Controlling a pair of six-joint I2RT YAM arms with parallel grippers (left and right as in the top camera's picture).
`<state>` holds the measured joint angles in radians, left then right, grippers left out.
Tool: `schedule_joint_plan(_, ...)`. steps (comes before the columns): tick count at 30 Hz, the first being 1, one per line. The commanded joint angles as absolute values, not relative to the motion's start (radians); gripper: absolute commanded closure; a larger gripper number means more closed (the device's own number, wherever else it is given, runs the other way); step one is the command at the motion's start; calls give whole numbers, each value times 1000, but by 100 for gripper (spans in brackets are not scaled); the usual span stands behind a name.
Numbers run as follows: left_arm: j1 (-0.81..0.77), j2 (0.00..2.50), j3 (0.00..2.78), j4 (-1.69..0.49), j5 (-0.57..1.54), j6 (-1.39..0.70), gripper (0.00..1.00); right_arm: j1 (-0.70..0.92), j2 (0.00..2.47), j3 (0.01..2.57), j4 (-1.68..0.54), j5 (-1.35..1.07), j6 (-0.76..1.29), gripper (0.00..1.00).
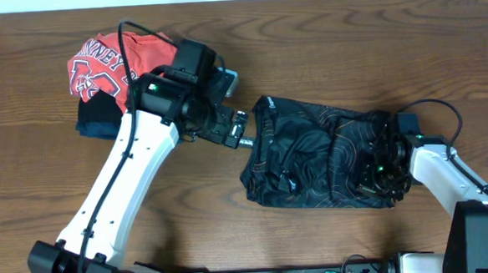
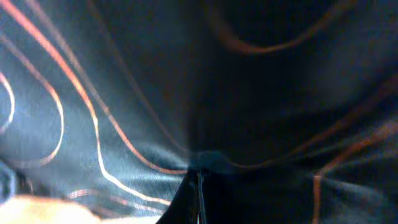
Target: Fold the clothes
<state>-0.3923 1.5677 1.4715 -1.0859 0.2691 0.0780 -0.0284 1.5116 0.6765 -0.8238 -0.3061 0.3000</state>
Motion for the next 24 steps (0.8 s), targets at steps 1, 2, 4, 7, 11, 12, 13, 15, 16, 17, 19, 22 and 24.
schedule_joint_plan(1,-389,1576,1408,-1055,358,66,0,-6,1490,672,-845,-437,272,99)
schedule_joint_plan(2,-390,1576,1388,-1041,376,65,0,-7,1468,690,-850,-447,261,99)
schedule_joint_plan(4,-390,1577,1340,-997,421,65,0,-9,1421,730,-854,-445,245,99)
schedule_joint_plan(7,-390,1577,1284,-930,471,61,0,-11,1355,791,-852,-379,248,99)
schedule_joint_plan(11,-392,1578,1242,-871,472,27,0,-28,1315,819,-778,-229,326,99)
schedule_joint_plan(12,-394,1579,1233,-857,472,27,0,-35,1315,819,-745,-208,348,99)
schedule_joint_plan(13,-396,1579,1225,-847,472,28,0,-39,1320,815,-707,-199,367,99)
schedule_joint_plan(15,-403,1581,1206,-819,472,28,1,-39,1335,801,-613,-198,397,99)
schedule_joint_plan(16,-407,1583,1195,-805,472,27,0,-38,1349,793,-567,-198,409,99)
schedule_joint_plan(17,-412,1583,1185,-794,472,27,0,-38,1365,786,-533,-197,428,99)
schedule_joint_plan(19,-422,1589,1170,-781,472,27,1,-38,1413,775,-477,-198,464,99)
schedule_joint_plan(22,-429,1602,1160,-767,472,27,0,-38,1515,771,-383,-199,503,99)
schedule_joint_plan(24,-430,1614,1159,-754,472,27,1,-38,1583,772,-311,-237,505,99)
